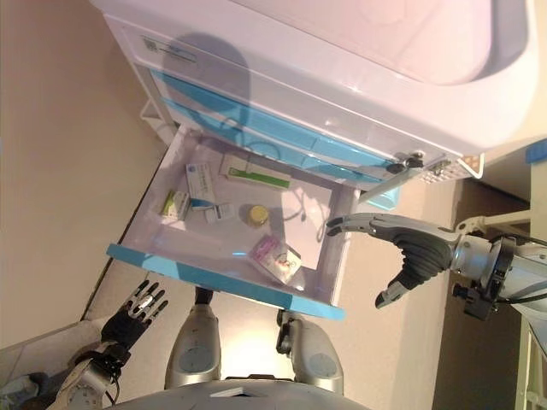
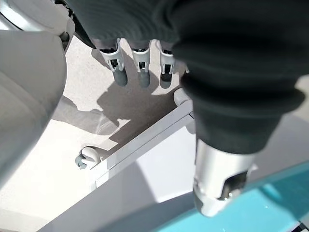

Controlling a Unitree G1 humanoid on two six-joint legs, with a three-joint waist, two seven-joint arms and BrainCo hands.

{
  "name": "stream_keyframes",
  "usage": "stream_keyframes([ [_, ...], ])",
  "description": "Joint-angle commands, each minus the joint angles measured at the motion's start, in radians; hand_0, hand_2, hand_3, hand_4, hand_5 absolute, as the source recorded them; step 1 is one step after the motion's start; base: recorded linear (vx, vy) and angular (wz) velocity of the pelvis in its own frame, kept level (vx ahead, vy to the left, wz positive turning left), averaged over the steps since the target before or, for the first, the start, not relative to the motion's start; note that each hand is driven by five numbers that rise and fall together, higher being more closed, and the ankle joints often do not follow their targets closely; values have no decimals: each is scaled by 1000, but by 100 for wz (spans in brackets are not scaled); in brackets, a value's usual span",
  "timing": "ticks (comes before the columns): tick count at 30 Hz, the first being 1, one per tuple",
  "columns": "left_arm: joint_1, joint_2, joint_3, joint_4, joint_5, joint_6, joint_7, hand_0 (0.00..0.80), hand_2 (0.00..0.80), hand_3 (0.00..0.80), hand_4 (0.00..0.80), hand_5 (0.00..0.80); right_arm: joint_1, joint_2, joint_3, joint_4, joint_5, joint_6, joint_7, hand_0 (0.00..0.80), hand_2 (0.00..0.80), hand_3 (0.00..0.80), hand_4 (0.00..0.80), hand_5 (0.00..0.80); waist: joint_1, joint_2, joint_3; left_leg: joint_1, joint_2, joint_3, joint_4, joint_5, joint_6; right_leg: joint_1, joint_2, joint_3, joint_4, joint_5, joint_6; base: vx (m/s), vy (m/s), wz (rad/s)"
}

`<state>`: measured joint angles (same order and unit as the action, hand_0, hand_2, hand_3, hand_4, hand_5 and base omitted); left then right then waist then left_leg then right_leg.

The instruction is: Open the drawer and pick up the medicine

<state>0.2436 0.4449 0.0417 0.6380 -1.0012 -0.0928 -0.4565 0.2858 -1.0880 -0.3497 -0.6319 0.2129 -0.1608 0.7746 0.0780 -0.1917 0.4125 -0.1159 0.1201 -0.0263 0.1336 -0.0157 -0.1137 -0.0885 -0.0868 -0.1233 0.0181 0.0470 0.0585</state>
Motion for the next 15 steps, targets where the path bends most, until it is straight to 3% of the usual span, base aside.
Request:
stream_keyframes([
  [1,69,23,29,-1,-29,-41,-17,0,0,0,0,0,-15,-18,-8,-49,50,-76,-9,0,0,0,0,0,-6,-11,-73,-13,-40,34,-25,5,86,4,-33,2,71,8,65,-15,38,-10],
  [7,60,6,13,-16,-27,-37,3,0,0,0,0,0,-72,18,9,-30,75,-79,-95,0,0,0,0,0,-3,4,-75,-18,-45,33,-21,4,85,3,-41,-1,72,5,64,-6,29,0],
  [11,51,-4,7,-21,-19,-32,16,0,0,0,0,0,-126,57,54,-20,-6,-97,-113,0,0,0,0,0,4,15,-71,-21,-48,27,-19,5,86,2,-45,-7,73,6,65,-11,23,3],
  [15,42,-9,-2,-19,-22,-32,17,0,0,0,0,0,-187,75,108,-13,-38,-67,-138,0,0,0,0,0,12,25,-65,-23,-54,20,-17,7,87,1,-50,-10,78,4,63,-8,27,1],
])
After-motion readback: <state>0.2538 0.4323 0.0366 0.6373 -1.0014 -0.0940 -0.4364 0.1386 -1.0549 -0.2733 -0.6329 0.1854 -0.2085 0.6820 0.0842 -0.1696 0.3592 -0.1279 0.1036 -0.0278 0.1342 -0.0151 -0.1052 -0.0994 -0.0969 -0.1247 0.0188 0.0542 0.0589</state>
